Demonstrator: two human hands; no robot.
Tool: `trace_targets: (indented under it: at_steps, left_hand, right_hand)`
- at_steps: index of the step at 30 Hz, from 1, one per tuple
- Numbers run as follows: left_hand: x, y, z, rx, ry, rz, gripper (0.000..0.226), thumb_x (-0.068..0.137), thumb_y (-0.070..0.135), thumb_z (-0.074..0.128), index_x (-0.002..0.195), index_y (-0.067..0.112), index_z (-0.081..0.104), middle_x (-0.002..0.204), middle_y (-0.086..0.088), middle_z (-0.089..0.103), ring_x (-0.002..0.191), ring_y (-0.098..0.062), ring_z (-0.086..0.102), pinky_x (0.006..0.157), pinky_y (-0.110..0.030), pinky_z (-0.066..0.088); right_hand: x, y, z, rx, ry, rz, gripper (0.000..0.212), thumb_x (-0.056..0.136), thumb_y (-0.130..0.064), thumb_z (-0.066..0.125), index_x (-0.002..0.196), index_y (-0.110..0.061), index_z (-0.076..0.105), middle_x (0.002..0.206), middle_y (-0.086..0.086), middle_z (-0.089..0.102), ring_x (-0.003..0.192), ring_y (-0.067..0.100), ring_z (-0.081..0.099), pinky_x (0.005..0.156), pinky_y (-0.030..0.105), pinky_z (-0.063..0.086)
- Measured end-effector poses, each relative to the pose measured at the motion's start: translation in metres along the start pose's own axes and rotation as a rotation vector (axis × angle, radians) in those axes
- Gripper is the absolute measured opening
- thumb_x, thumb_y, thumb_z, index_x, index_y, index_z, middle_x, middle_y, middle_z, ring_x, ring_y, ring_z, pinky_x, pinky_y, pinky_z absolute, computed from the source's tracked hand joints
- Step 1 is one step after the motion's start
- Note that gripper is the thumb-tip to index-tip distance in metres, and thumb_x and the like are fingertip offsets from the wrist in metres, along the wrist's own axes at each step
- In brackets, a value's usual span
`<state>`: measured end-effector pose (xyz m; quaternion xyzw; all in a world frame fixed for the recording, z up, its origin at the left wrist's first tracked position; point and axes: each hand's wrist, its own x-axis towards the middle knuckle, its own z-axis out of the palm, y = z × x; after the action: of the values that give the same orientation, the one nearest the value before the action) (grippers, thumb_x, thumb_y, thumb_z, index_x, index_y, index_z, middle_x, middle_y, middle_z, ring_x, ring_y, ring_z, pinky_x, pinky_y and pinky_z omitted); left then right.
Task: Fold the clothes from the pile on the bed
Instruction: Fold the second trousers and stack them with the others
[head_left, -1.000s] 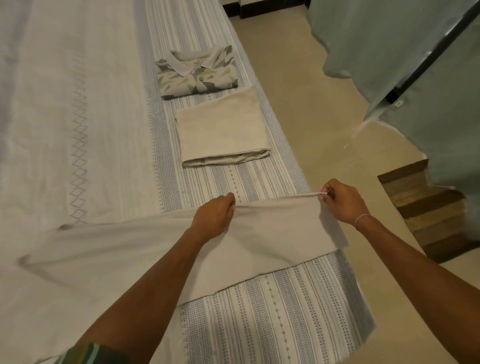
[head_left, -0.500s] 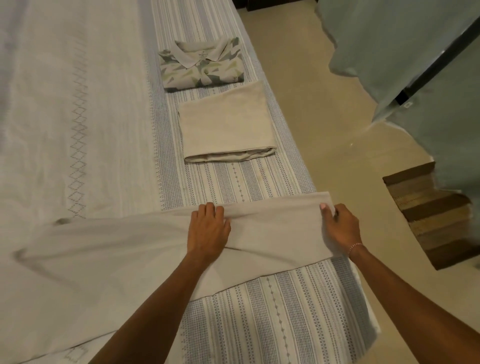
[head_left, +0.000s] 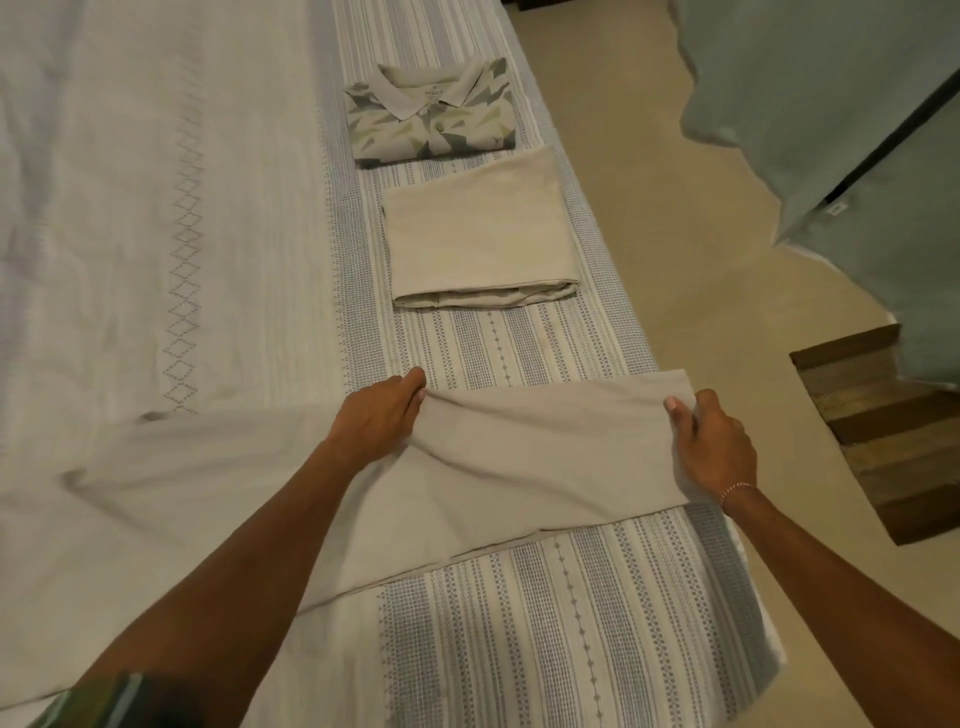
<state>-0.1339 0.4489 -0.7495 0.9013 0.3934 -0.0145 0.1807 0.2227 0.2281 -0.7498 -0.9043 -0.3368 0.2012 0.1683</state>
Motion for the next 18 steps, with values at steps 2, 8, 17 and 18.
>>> trace_targets:
  at_steps: [2, 8, 17, 18]
  left_hand:
    - [0.005, -0.002, 0.0, -0.008, -0.019, 0.012, 0.03, 0.106, 0.04, 0.029, 0.1, 0.017, 0.046, 0.078, -0.002, 0.056, 0.064, -0.023, 0.052, 0.058, -0.041, 0.049]
    - [0.006, -0.013, 0.005, 0.037, 0.027, -0.05, 0.031, 0.102, 0.041, 0.049, 0.096, 0.011, 0.051, 0.081, -0.007, 0.06, 0.068, -0.028, 0.056, 0.063, -0.042, 0.047]
    - [-0.04, -0.084, -0.024, 0.229, -0.004, -0.195, 0.022, 0.095, 0.032, 0.055, 0.099, 0.01, 0.059, 0.093, -0.009, 0.064, 0.087, -0.03, 0.056, 0.08, -0.043, 0.042]
    - [-0.046, -0.096, -0.028, 0.253, -0.017, -0.207, 0.025, 0.096, 0.034, 0.053, 0.1, 0.01, 0.06, 0.095, -0.009, 0.065, 0.089, -0.03, 0.056, 0.081, -0.042, 0.041]
  right_hand:
    - [-0.001, 0.0, 0.004, -0.038, 0.021, 0.004, 0.036, 0.105, -0.048, 0.036, 0.094, -0.013, 0.039, 0.078, 0.016, 0.06, 0.065, 0.03, 0.051, 0.057, 0.037, 0.038]
    - [-0.008, -0.013, 0.011, -0.111, 0.198, 0.066, 0.019, 0.105, -0.03, 0.043, 0.105, -0.011, 0.045, 0.099, 0.022, 0.063, 0.087, 0.039, 0.058, 0.071, 0.043, 0.044]
    - [-0.077, -0.158, 0.105, -0.073, 0.09, -0.885, 0.013, 0.1, -0.017, 0.059, 0.11, -0.01, 0.064, 0.112, 0.006, 0.062, 0.102, 0.025, 0.057, 0.087, 0.035, 0.043]
    - [-0.088, -0.18, 0.123, -0.053, 0.038, -0.953, 0.017, 0.103, -0.019, 0.053, 0.11, -0.009, 0.064, 0.112, 0.006, 0.062, 0.101, 0.024, 0.057, 0.087, 0.035, 0.044]
